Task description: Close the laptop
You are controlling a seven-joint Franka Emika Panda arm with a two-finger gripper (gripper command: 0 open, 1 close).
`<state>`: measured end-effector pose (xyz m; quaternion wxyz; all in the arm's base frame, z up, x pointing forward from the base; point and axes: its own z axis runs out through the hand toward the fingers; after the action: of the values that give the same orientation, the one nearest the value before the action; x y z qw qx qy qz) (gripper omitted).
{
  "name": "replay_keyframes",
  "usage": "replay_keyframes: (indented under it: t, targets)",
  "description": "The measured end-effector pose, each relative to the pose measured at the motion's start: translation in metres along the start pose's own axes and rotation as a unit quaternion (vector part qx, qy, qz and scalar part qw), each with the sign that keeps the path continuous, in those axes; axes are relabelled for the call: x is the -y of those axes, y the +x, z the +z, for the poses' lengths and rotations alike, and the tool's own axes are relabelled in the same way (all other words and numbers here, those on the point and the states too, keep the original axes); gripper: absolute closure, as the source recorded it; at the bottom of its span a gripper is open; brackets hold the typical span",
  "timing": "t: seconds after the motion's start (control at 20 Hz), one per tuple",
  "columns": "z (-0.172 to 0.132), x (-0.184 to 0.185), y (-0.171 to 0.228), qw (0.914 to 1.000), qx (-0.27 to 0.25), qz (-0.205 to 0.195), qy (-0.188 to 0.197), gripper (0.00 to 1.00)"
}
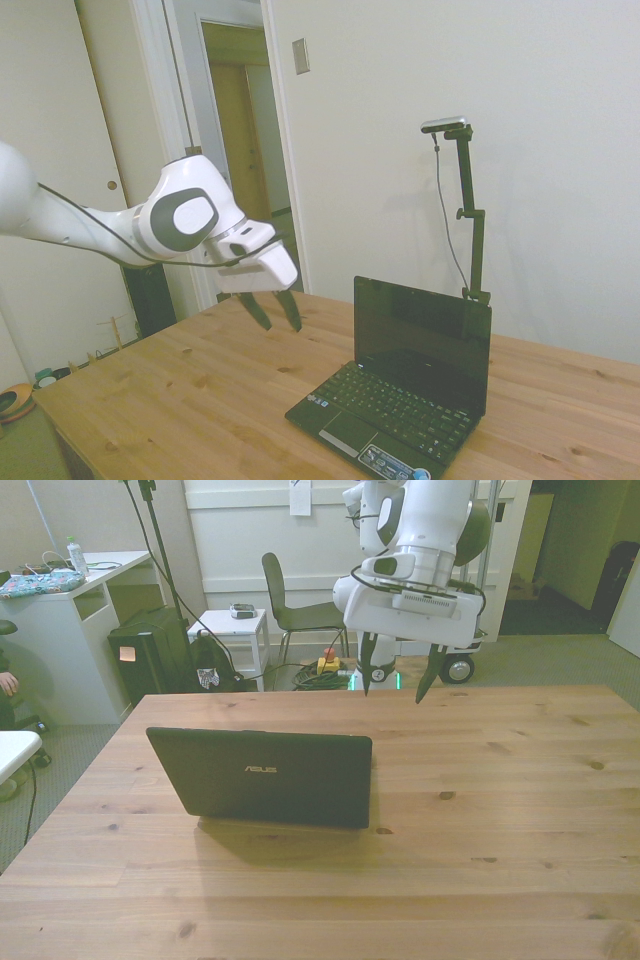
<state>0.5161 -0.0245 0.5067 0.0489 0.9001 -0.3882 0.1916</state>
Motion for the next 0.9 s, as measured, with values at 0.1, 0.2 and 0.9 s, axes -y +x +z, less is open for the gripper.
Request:
replay_keyframes:
  t: [0.1,0.2,0.9]
  targets:
    - [-0.006,0.006,0.028,0.9998,-0.021,0.004,0.002,0.0]
    - [-0.011,0.013,0.055,0.9992,-0.038,0.011,0.007,0.0]
    - [-0.018,0.031,0.2,0.995,-0.044,0.074,0.051,0.0]
